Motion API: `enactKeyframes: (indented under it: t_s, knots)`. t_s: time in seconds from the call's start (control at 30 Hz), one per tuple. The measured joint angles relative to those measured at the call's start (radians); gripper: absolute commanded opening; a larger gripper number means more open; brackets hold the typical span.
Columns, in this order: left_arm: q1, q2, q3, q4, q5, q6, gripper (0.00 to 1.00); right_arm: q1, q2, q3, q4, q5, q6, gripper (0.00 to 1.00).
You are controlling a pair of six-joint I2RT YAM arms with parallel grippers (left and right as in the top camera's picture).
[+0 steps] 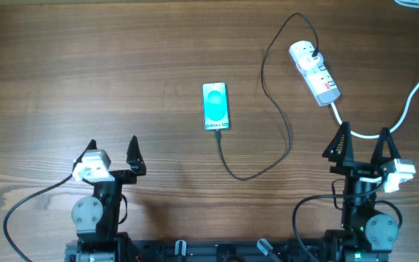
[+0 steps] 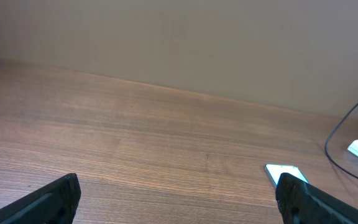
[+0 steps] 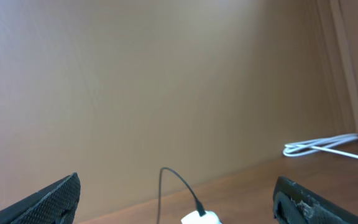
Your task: Plug charger to phone and switch on socket
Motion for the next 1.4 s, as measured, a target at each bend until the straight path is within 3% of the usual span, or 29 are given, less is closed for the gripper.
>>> enactKeyframes:
  t_s: [0.33,0.67,1.4]
  knots:
    - [0.0,0.0,0.0,0.0,0.0,0.0,1.0,-0.14,-0.001,-0.02,-0.106,-0.185,-0.141,1.0]
    - [0.0,0.0,0.0,0.0,0.0,0.0,1.0,-0.164,-0.003,-0.021,-0.286,-0.197,-0.208,1.0]
    - [0.0,0.0,0.0,0.0,0.0,0.0,1.0,-0.164,-0.003,-0.021,-0.288,-0.197,-0.208,1.0]
